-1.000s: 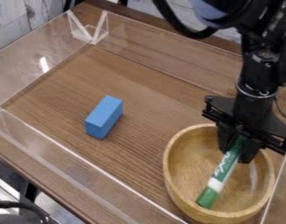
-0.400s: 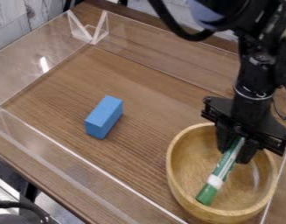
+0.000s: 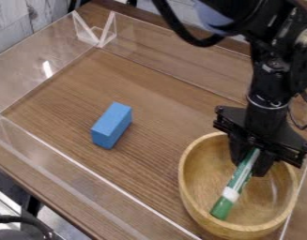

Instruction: Remove the green marker from inside the brown bowl and put it on the table

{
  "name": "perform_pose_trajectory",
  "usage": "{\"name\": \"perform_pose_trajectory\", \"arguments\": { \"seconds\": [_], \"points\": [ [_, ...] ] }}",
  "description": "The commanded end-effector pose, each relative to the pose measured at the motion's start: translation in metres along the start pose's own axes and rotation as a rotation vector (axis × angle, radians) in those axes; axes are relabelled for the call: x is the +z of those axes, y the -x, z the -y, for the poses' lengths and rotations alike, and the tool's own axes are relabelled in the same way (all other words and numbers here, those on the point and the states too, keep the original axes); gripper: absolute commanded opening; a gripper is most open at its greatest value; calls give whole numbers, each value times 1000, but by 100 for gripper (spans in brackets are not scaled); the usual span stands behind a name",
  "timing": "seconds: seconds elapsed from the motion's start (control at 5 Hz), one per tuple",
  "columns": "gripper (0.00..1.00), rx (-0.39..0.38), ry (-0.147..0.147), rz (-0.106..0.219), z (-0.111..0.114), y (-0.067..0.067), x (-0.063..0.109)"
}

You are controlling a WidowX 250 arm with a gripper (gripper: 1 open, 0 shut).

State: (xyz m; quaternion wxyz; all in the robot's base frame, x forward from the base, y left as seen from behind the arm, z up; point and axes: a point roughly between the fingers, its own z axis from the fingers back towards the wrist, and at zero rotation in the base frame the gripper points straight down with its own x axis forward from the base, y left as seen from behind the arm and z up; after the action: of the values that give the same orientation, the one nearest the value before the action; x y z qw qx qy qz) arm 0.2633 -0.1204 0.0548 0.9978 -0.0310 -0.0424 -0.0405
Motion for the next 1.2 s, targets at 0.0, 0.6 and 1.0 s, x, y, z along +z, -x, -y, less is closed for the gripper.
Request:
{"name": "perform_pose_trajectory", "arguments": {
  "seconds": [0.0,0.6,1.0],
  "points": [
    [0,-3,10,50,-1,-8,29],
    [0,35,-31,39,-18,-6,76],
    [0,52,-59,68,-59,-5,117]
  ]
}}
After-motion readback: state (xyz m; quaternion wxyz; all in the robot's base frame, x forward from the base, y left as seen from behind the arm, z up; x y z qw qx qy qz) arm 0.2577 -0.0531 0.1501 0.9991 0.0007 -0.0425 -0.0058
